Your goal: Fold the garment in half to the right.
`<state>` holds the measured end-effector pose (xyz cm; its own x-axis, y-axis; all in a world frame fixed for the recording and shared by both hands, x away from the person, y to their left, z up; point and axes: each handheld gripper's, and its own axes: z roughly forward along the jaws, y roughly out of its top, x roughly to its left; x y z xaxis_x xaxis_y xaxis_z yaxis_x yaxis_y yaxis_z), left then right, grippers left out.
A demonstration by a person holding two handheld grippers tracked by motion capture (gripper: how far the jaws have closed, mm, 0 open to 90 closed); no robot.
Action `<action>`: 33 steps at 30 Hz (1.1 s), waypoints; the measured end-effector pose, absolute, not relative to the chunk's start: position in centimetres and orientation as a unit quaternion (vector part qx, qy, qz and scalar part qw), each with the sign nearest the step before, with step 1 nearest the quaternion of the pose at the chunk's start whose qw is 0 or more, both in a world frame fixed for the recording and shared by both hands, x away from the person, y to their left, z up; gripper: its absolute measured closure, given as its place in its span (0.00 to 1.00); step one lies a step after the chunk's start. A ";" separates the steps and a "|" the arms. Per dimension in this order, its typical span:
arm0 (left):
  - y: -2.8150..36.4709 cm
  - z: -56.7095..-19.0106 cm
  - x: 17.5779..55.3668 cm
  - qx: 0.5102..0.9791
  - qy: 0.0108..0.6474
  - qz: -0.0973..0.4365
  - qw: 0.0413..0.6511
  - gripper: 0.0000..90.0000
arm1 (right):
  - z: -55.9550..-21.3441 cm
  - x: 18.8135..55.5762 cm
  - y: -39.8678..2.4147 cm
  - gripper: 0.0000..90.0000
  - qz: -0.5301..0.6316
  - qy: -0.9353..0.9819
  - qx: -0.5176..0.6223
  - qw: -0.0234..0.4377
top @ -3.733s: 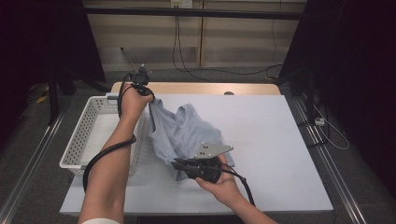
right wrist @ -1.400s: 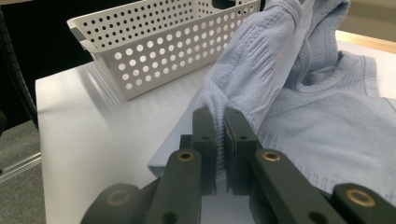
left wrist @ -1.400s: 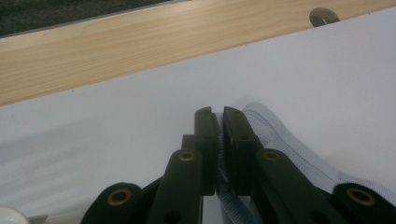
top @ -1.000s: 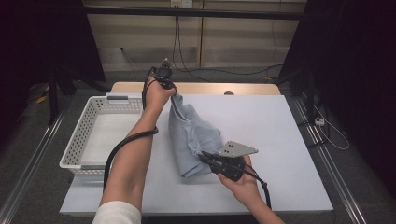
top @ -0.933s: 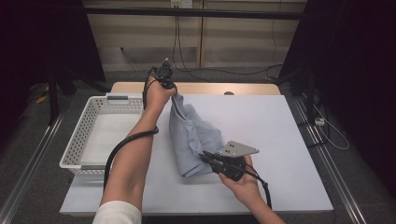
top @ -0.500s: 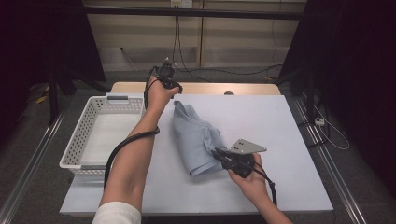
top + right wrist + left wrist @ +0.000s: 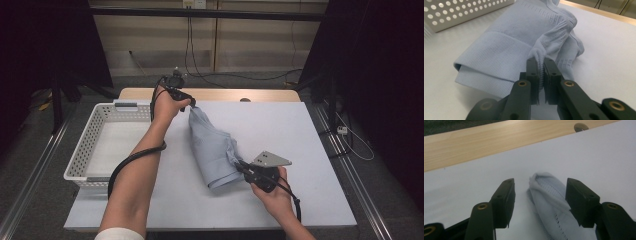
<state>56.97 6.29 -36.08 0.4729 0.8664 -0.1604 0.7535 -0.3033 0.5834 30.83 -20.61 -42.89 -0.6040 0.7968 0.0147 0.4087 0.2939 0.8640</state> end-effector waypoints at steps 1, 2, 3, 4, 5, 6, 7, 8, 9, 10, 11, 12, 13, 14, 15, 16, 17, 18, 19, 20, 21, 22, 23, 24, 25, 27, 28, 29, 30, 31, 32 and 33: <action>6.3 -36.2 56.9 0.803 0.504 0.093 0.304 0.44 | -43.0 30.8 -20.7 0.94 0.445 0.777 0.389 0.216; 6.4 -36.2 56.8 0.803 0.505 0.092 0.303 0.43 | -43.0 30.7 -20.8 0.94 0.442 0.779 0.390 0.216; 6.4 -36.2 56.8 0.803 0.505 0.092 0.303 0.43 | -43.1 30.7 -20.9 0.94 0.440 0.780 0.390 0.216; 6.5 -36.4 56.7 0.802 0.506 0.092 0.304 0.42 | -43.2 30.6 -20.9 0.94 0.437 0.781 0.390 0.216; 6.5 -36.4 56.7 0.802 0.506 0.092 0.304 0.41 | -43.2 30.6 -20.9 0.94 0.437 0.781 0.390 0.216; 6.6 -36.6 56.5 0.803 0.505 0.091 0.302 0.41 | -43.4 30.6 -21.0 0.94 0.431 0.784 0.391 0.215; 6.6 -36.7 56.5 0.804 0.504 0.092 0.303 0.40 | -43.5 30.6 -21.0 0.94 0.427 0.787 0.391 0.214; 6.6 -36.7 56.4 0.805 0.502 0.091 0.303 0.40 | -43.7 30.6 -21.0 0.94 0.423 0.789 0.392 0.211; 6.6 -36.8 56.3 0.803 0.503 0.090 0.306 0.39 | -43.9 30.6 -21.0 0.94 0.419 0.792 0.391 0.210; 6.7 -36.9 56.2 0.805 0.501 0.089 0.304 0.39 | -44.1 30.6 -21.0 0.94 0.417 0.793 0.392 0.209; 6.7 -37.0 56.1 0.806 0.500 0.088 0.305 0.38 | -44.2 30.6 -21.0 0.94 0.413 0.795 0.394 0.207; 6.7 -37.1 56.0 0.806 0.499 0.089 0.306 0.38 | -44.3 30.7 -21.0 0.94 0.410 0.796 0.394 0.206; 6.8 -37.1 56.0 0.806 0.499 0.088 0.305 0.37 | -44.4 30.7 -21.0 0.93 0.409 0.797 0.394 0.205; 6.8 -37.1 55.9 0.805 0.500 0.088 0.308 0.37 | -44.5 30.8 -21.0 0.93 0.407 0.798 0.395 0.204; 6.9 -37.2 55.8 0.805 0.500 0.087 0.306 0.37 | -44.6 30.8 -21.1 0.93 0.406 0.799 0.394 0.204; 7.0 -37.2 55.8 0.805 0.500 0.087 0.306 0.36 | -44.6 30.8 -21.1 0.93 0.406 0.799 0.394 0.205; 7.1 -37.2 55.7 0.805 0.500 0.087 0.308 0.36 | -44.6 30.8 -21.1 0.93 0.404 0.800 0.394 0.204; 7.2 -37.2 55.7 0.805 0.500 0.089 0.307 0.36 | -44.6 30.8 -21.1 0.93 0.401 0.802 0.393 0.203; 7.3 -37.1 55.6 0.804 0.500 0.090 0.308 0.35 | -44.6 30.9 -21.1 0.93 0.399 0.804 0.393 0.201; 7.5 -37.1 55.6 0.805 0.498 0.090 0.308 0.35 | -44.7 30.9 -21.1 0.93 0.397 0.805 0.393 0.201; 7.5 -37.1 55.5 0.805 0.499 0.090 0.308 0.35 | -44.7 30.9 -21.1 0.92 0.399 0.803 0.393 0.204; 7.6 -37.1 55.4 0.804 0.499 0.090 0.309 0.34 | -44.6 31.0 -21.1 0.91 0.400 0.802 0.393 0.206; 7.7 -37.1 55.3 0.805 0.499 0.089 0.309 0.34 | -44.6 31.0 -21.2 0.91 0.399 0.801 0.395 0.207; 7.8 -37.1 55.2 0.805 0.498 0.089 0.309 0.34 | -44.5 31.1 -21.2 0.91 0.398 0.800 0.396 0.210; 7.9 -37.1 55.2 0.805 0.498 0.090 0.308 0.34 | -44.5 31.1 -21.3 0.91 0.398 0.800 0.397 0.210; 8.0 -37.1 55.0 0.806 0.498 0.089 0.307 0.34 | -44.5 31.2 -21.4 0.89 0.393 0.799 0.403 0.210; 8.1 -37.1 54.9 0.806 0.498 0.090 0.307 0.34 | -44.5 31.3 -21.5 0.87 0.392 0.798 0.405 0.213; 8.1 -37.1 54.8 0.806 0.498 0.090 0.307 0.33 | -44.5 31.3 -21.6 0.86 0.393 0.796 0.406 0.215; 8.2 -37.1 54.8 0.805 0.499 0.089 0.308 0.33 | -44.5 31.4 -21.7 0.83 0.393 0.795 0.408 0.217; 8.2 -37.1 54.7 0.806 0.498 0.090 0.308 0.33 | -44.3 31.4 -21.7 0.80 0.393 0.793 0.410 0.220; 8.2 -37.1 54.6 0.807 0.497 0.088 0.308 0.32 | -44.2 31.4 -21.8 0.77 0.394 0.791 0.410 0.226; 8.1 -37.1 54.6 0.806 0.496 0.087 0.310 0.32 | -44.0 31.4 -21.8 0.75 0.396 0.789 0.410 0.231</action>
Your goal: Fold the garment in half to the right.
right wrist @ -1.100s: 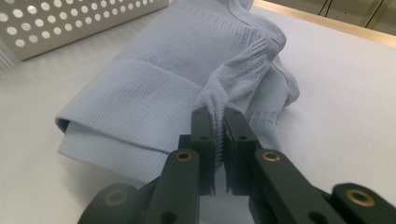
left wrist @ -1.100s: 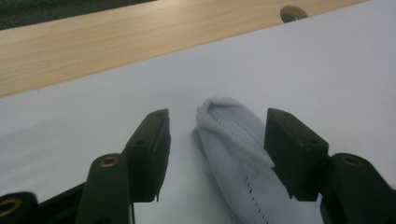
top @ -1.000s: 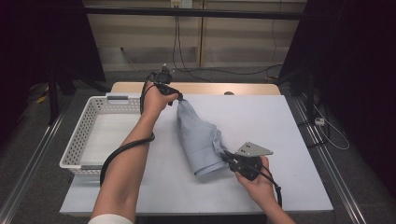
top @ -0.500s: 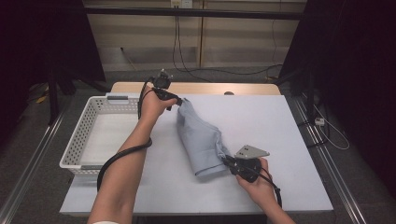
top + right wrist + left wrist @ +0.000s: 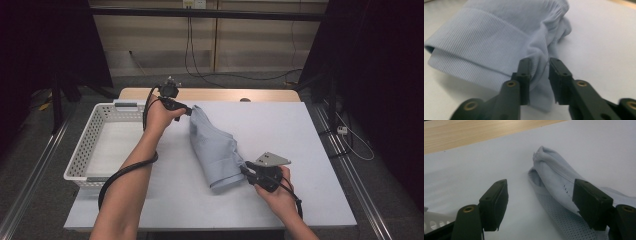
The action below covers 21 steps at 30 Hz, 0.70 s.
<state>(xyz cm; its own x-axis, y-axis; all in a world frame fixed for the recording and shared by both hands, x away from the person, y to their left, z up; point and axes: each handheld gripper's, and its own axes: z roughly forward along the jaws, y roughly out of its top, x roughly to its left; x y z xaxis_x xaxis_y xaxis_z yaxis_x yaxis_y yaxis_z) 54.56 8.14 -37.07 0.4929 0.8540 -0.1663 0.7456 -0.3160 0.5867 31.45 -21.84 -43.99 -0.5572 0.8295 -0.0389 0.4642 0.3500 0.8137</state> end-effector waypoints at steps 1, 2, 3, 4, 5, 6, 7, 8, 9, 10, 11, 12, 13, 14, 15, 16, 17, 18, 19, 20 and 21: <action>8.1 -37.0 54.5 0.807 0.494 0.088 0.311 0.32 | -43.8 31.5 -21.9 0.72 0.397 0.787 0.411 0.233; 8.1 -37.0 54.5 0.808 0.493 0.090 0.310 0.32 | -43.6 31.5 -21.9 0.69 0.398 0.784 0.413 0.237; 8.0 -37.0 54.4 0.807 0.493 0.090 0.311 0.31 | -43.4 31.6 -22.0 0.64 0.401 0.781 0.415 0.240; 8.0 -37.0 54.4 0.808 0.492 0.090 0.310 0.31 | -43.3 31.7 -22.0 0.60 0.403 0.779 0.416 0.241; 8.0 -36.9 54.4 0.808 0.492 0.091 0.311 0.30 | -43.2 31.7 -22.0 0.58 0.406 0.776 0.418 0.241; 8.0 -36.9 54.3 0.808 0.491 0.094 0.311 0.30 | -43.1 31.8 -22.0 0.56 0.409 0.774 0.419 0.239; 8.1 -36.9 54.3 0.808 0.491 0.093 0.311 0.29 | -43.0 31.9 -22.0 0.53 0.413 0.773 0.420 0.238; 8.1 -36.9 54.2 0.809 0.490 0.092 0.311 0.29 | -42.9 32.0 -22.0 0.52 0.414 0.770 0.422 0.240; 8.1 -36.9 54.2 0.810 0.489 0.092 0.311 0.28 | -42.8 32.1 -22.0 0.51 0.416 0.770 0.421 0.241; 8.2 -37.0 54.1 0.810 0.488 0.093 0.311 0.28 | -42.8 32.2 -21.9 0.49 0.418 0.769 0.420 0.240; 8.2 -37.0 54.1 0.811 0.487 0.093 0.311 0.27 | -42.7 32.3 -21.8 0.47 0.421 0.768 0.419 0.240; 8.3 -37.0 54.0 0.812 0.486 0.093 0.309 0.27 | -42.6 32.4 -21.8 0.47 0.421 0.767 0.420 0.241; 8.3 -37.0 53.9 0.812 0.487 0.092 0.309 0.27 | -42.5 32.6 -21.7 0.47 0.422 0.767 0.418 0.243; 8.3 -37.0 53.9 0.811 0.488 0.091 0.309 0.27 | -42.4 32.7 -21.6 0.47 0.424 0.767 0.416 0.242; 8.4 -37.0 53.9 0.811 0.488 0.090 0.310 0.27 | -42.3 32.8 -21.6 0.47 0.423 0.769 0.413 0.243; 8.4 -37.0 53.8 0.810 0.488 0.091 0.311 0.27 | -42.3 32.9 -21.5 0.47 0.424 0.769 0.412 0.244; 8.4 -37.0 53.8 0.809 0.489 0.091 0.311 0.27 | -42.2 33.0 -21.5 0.48 0.426 0.768 0.412 0.243; 8.5 -37.0 53.7 0.810 0.488 0.089 0.311 0.27 | -42.2 33.2 -21.4 0.50 0.427 0.768 0.413 0.241; 8.5 -36.9 53.6 0.810 0.488 0.089 0.313 0.26 | -42.1 33.3 -21.4 0.53 0.428 0.769 0.411 0.240; 8.5 -36.9 53.6 0.810 0.488 0.090 0.314 0.26 | -42.0 33.4 -21.4 0.56 0.428 0.769 0.409 0.239; 8.4 -36.9 53.5 0.810 0.487 0.091 0.314 0.26 | -42.0 33.6 -21.4 0.60 0.431 0.769 0.407 0.240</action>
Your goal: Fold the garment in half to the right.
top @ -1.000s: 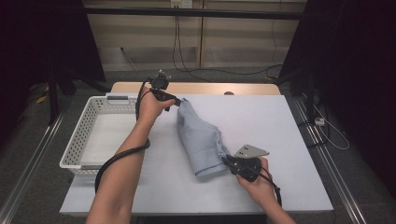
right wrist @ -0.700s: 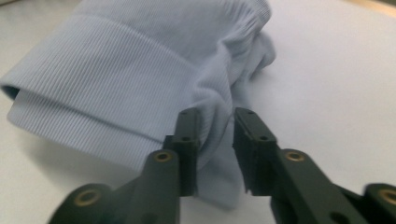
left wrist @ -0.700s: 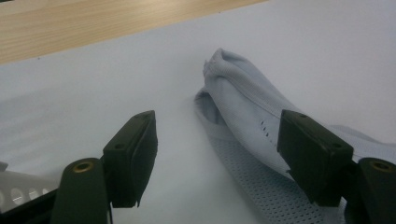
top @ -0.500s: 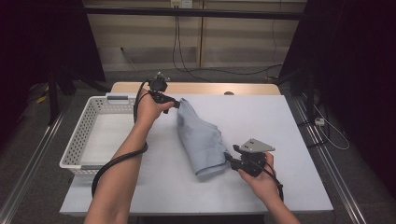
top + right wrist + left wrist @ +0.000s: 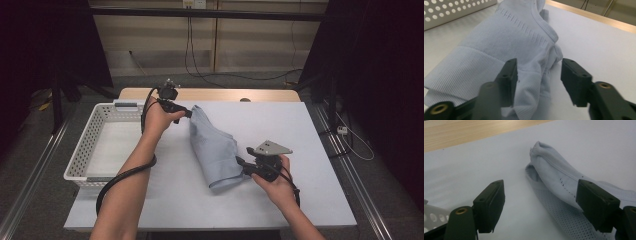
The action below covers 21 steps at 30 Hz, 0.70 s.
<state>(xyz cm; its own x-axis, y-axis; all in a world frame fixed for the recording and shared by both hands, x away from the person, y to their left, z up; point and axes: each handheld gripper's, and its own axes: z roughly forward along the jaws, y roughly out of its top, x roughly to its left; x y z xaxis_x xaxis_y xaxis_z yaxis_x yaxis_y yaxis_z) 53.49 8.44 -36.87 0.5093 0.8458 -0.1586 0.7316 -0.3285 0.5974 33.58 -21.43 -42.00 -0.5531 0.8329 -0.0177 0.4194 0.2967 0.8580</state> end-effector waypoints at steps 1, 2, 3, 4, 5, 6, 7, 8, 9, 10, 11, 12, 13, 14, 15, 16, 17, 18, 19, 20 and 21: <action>8.4 -36.9 53.4 0.810 0.486 0.091 0.315 0.26 | -42.0 33.7 -21.4 0.67 0.437 0.768 0.406 0.234; 8.5 -36.8 53.4 0.811 0.485 0.091 0.315 0.26 | -42.0 33.9 -21.5 0.73 0.441 0.769 0.404 0.227; 8.5 -36.8 53.3 0.811 0.485 0.091 0.314 0.26 | -42.0 34.1 -21.5 0.77 0.444 0.769 0.403 0.222; 8.5 -36.9 53.2 0.811 0.486 0.090 0.314 0.26 | -42.0 34.2 -21.4 0.80 0.446 0.769 0.402 0.219; 8.6 -36.9 53.2 0.812 0.485 0.090 0.313 0.26 | -42.1 34.4 -21.4 0.82 0.444 0.772 0.399 0.219; 8.6 -37.0 53.1 0.811 0.485 0.090 0.314 0.26 | -42.1 34.5 -21.3 0.83 0.440 0.773 0.399 0.221; 8.6 -37.0 53.0 0.811 0.487 0.089 0.314 0.26 | -42.2 34.6 -21.3 0.83 0.441 0.773 0.397 0.223; 8.6 -37.0 53.0 0.812 0.485 0.089 0.312 0.26 | -42.3 34.8 -21.2 0.83 0.439 0.776 0.395 0.222; 8.7 -37.0 52.9 0.813 0.484 0.088 0.312 0.26 | -42.4 35.0 -21.2 0.83 0.436 0.778 0.395 0.221; 8.7 -37.0 52.9 0.812 0.485 0.087 0.313 0.26 | -42.7 35.3 -21.1 0.80 0.432 0.780 0.396 0.219; 8.7 -37.0 52.8 0.810 0.486 0.086 0.316 0.26 | -42.9 35.5 -21.1 0.74 0.427 0.782 0.399 0.215; 8.7 -37.0 52.8 0.809 0.487 0.085 0.318 0.26 | -43.2 35.8 -21.1 0.68 0.420 0.784 0.405 0.210; 8.7 -37.1 52.8 0.809 0.487 0.085 0.317 0.26 | -43.5 36.0 -21.1 0.68 0.411 0.786 0.409 0.213; 8.7 -37.1 52.7 0.810 0.487 0.085 0.316 0.26 | -43.7 36.2 -21.1 0.71 0.406 0.788 0.411 0.212; 8.7 -37.2 52.7 0.810 0.487 0.085 0.316 0.26 | -43.9 36.4 -21.1 0.72 0.408 0.789 0.411 0.206; 8.6 -37.2 52.7 0.810 0.486 0.085 0.316 0.26 | -44.0 36.5 -21.1 0.72 0.408 0.790 0.412 0.201; 8.6 -37.3 52.7 0.812 0.484 0.089 0.312 0.26 | -44.1 36.6 -21.0 0.79 0.404 0.793 0.410 0.201; 8.6 -37.4 52.7 0.813 0.484 0.089 0.312 0.26 | -44.1 36.6 -21.0 0.84 0.402 0.797 0.407 0.194; 8.6 -37.4 52.7 0.812 0.485 0.088 0.312 0.26 | -44.3 36.7 -20.9 0.85 0.402 0.798 0.408 0.187; 8.6 -37.5 52.7 0.812 0.486 0.086 0.313 0.26 | -44.4 36.7 -20.8 0.92 0.396 0.802 0.408 0.184; 8.5 -37.6 52.7 0.812 0.486 0.087 0.312 0.26 | -44.5 36.7 -20.7 0.95 0.395 0.805 0.405 0.181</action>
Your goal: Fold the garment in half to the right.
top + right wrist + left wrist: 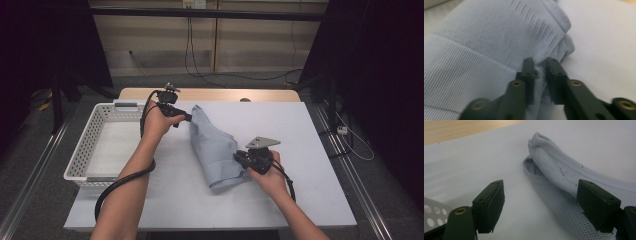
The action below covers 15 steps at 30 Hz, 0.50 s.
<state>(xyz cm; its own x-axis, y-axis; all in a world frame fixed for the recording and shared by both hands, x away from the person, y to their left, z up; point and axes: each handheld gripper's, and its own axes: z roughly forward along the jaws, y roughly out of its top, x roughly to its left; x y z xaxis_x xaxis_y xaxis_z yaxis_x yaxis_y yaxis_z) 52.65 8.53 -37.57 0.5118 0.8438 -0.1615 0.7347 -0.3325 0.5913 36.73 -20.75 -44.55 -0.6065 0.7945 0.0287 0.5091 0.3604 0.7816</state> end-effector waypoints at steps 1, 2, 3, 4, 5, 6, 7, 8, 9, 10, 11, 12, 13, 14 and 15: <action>8.5 -37.6 52.7 0.812 0.485 0.086 0.312 0.26 | -44.6 36.7 -20.7 0.96 0.391 0.807 0.404 0.180; 8.5 -37.7 52.7 0.813 0.484 0.086 0.312 0.26 | -44.6 36.7 -20.6 0.97 0.386 0.809 0.402 0.185; 8.5 -37.7 52.7 0.813 0.484 0.086 0.314 0.26 | -44.6 36.7 -20.6 0.97 0.381 0.811 0.400 0.192; 8.5 -37.7 52.6 0.812 0.484 0.087 0.314 0.26 | -44.4 36.6 -20.6 0.97 0.379 0.810 0.399 0.200; 8.5 -37.8 52.6 0.811 0.484 0.086 0.316 0.26 | -44.3 36.5 -20.8 0.97 0.377 0.809 0.400 0.207; 8.5 -37.8 52.6 0.811 0.484 0.087 0.316 0.26 | -44.1 36.5 -21.0 0.97 0.373 0.809 0.403 0.210; 8.5 -37.9 52.6 0.812 0.483 0.087 0.315 0.26 | -44.1 36.4 -21.2 0.97 0.367 0.809 0.406 0.216; 8.6 -38.0 52.6 0.811 0.483 0.085 0.318 0.26 | -44.1 36.3 -21.4 0.97 0.363 0.810 0.405 0.219; 8.6 -38.1 52.6 0.811 0.485 0.085 0.317 0.26 | -44.2 36.2 -21.5 0.97 0.365 0.809 0.407 0.214; 8.6 -38.2 52.6 0.811 0.485 0.084 0.317 0.25 | -44.5 36.2 -21.6 0.96 0.367 0.808 0.411 0.207; 8.6 -38.2 52.6 0.811 0.485 0.084 0.317 0.25 | -44.7 36.2 -21.7 0.94 0.365 0.808 0.414 0.206; 8.6 -38.3 52.6 0.810 0.486 0.085 0.317 0.25 | -45.0 36.2 -21.7 0.90 0.362 0.809 0.417 0.201; 8.6 -38.3 52.5 0.810 0.487 0.083 0.317 0.25 | -45.2 36.3 -21.7 0.86 0.362 0.807 0.421 0.198; 8.6 -38.4 52.5 0.810 0.485 0.081 0.318 0.25 | -45.4 36.3 -21.7 0.80 0.362 0.805 0.426 0.202; 8.6 -38.5 52.5 0.810 0.486 0.080 0.319 0.25 | -45.5 36.4 -21.7 0.72 0.359 0.801 0.432 0.206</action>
<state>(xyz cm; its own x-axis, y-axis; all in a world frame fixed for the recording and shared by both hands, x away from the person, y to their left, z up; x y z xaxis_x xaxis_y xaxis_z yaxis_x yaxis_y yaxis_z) 52.48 8.56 -38.46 0.5152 0.8381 -0.1795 0.7356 -0.3249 0.5944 36.39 -21.66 -45.50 -0.5414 0.8406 -0.0199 0.5453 0.3690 0.7527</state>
